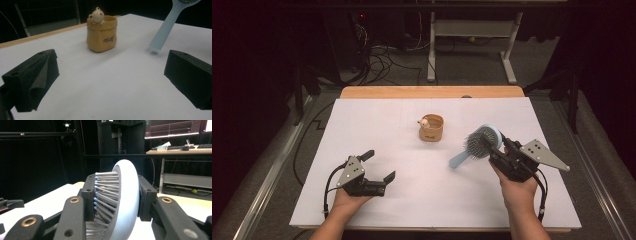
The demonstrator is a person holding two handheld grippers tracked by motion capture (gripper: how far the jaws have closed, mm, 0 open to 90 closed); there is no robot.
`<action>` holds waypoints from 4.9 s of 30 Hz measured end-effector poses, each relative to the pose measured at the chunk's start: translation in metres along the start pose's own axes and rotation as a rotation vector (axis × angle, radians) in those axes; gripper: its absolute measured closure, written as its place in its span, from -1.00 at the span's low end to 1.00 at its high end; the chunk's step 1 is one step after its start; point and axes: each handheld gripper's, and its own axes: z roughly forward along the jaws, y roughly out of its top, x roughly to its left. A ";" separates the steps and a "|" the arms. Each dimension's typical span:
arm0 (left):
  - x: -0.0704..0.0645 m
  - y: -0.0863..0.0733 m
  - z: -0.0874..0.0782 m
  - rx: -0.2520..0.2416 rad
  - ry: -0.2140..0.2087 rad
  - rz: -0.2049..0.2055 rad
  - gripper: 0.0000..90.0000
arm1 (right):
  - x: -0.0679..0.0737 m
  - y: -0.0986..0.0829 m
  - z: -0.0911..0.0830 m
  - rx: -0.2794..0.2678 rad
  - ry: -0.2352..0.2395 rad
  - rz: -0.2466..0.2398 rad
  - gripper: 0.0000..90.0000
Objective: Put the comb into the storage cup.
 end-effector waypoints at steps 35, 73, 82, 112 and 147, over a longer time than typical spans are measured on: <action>0.000 0.000 -0.004 0.013 -0.022 -0.018 -0.99 | 0.002 0.019 0.032 -0.014 -0.005 -0.022 0.35; -0.002 -0.001 -0.008 0.036 -0.044 -0.020 -0.99 | 0.009 0.055 0.060 -0.052 -0.011 -0.045 0.35; -0.002 -0.002 -0.008 0.046 -0.039 -0.026 -0.99 | 0.012 0.065 0.065 -0.067 -0.011 -0.061 0.35; -0.002 -0.002 -0.009 0.055 -0.045 -0.045 -0.99 | 0.008 0.062 0.107 -0.067 -0.045 -0.037 0.34; -0.001 -0.003 -0.008 0.059 -0.043 -0.044 -0.99 | 0.005 0.038 0.143 -0.030 -0.066 -0.027 0.32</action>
